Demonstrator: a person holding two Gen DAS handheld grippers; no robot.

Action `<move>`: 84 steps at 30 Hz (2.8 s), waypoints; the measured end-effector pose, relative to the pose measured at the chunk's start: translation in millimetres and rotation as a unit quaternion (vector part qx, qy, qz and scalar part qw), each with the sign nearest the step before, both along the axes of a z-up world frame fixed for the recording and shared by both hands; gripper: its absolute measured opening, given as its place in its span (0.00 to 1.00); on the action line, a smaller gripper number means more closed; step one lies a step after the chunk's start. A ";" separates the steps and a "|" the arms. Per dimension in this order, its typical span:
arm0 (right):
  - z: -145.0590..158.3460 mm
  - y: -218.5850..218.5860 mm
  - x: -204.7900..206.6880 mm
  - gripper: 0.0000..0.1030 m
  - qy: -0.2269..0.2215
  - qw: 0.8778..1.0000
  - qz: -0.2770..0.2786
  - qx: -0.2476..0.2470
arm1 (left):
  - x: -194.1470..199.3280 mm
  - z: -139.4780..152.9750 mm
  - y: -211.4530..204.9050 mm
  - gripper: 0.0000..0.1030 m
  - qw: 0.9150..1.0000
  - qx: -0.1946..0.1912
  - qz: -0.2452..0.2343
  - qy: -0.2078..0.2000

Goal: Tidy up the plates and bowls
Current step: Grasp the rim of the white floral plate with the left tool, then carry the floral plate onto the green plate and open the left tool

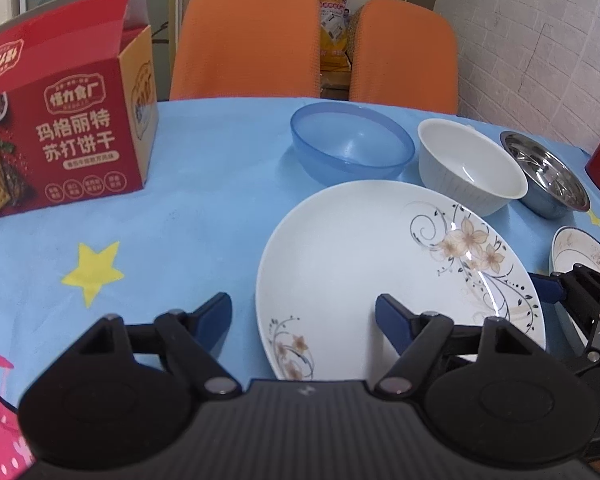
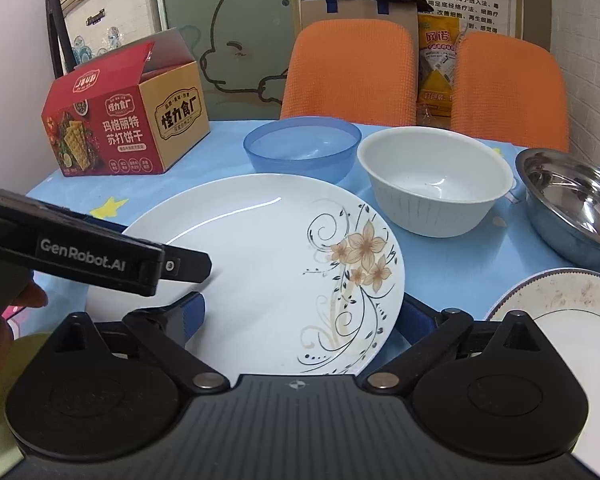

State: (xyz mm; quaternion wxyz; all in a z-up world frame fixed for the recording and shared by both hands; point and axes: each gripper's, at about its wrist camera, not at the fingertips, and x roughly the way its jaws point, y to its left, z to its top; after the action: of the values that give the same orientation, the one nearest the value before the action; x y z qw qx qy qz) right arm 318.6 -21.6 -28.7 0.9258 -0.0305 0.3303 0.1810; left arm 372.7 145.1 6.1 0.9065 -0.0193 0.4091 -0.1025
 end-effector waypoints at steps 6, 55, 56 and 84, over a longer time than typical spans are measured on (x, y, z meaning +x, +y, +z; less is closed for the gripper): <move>-1.9 2.1 0.2 1.00 -0.004 1.000 0.008 -0.005 | -4.4 0.7 -6.4 0.63 1.000 0.010 -0.002 -0.007; 29.3 19.3 -134.4 1.00 -0.024 0.998 0.014 0.059 | -157.7 19.5 19.8 0.46 0.997 -0.016 0.077 -0.016; 26.9 21.1 -138.7 1.00 -0.020 0.998 0.016 0.058 | -164.4 16.1 20.6 0.46 0.997 -0.014 0.080 -0.014; 41.9 -20.3 -183.6 1.00 -0.091 0.995 -0.005 0.031 | -186.4 52.4 8.9 0.67 0.991 -0.007 0.080 -0.104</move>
State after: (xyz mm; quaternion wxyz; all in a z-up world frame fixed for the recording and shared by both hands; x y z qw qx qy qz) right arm 135.1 -42.0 13.1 0.9535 -0.0165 0.2388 0.1831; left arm 186.4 154.0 58.5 0.9493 -0.0478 0.3090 -0.0337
